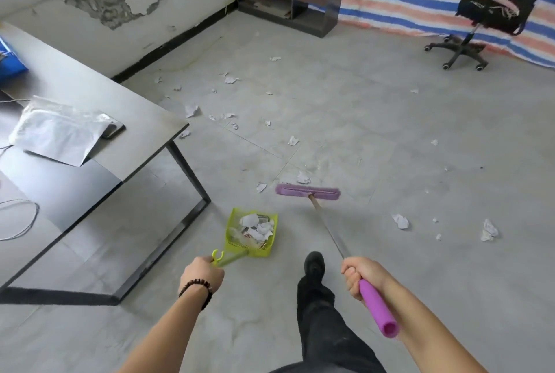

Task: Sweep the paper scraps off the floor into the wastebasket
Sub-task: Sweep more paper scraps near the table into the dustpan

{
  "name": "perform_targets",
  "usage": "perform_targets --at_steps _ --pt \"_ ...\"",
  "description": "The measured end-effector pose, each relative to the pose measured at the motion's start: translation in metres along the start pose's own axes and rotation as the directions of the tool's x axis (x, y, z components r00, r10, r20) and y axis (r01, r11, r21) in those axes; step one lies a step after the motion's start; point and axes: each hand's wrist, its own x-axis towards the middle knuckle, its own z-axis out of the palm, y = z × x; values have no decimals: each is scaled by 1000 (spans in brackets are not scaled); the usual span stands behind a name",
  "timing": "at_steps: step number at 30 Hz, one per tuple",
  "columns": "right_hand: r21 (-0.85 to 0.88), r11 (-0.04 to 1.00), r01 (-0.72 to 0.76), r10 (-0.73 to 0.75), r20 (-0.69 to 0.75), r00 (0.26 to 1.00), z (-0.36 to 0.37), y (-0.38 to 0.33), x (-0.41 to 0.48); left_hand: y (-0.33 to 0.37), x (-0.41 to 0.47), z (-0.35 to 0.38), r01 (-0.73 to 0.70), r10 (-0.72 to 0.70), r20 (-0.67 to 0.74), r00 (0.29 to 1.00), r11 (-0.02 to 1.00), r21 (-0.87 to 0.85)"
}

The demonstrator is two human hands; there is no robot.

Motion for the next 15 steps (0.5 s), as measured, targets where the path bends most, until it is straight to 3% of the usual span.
perform_targets --at_steps 9,15 --pt "-349 934 84 -72 46 996 48 -217 114 121 80 -26 116 -117 7 993 993 34" --pt "-461 887 16 -10 14 1000 62 -287 171 158 112 -33 175 -176 15 984 983 58"
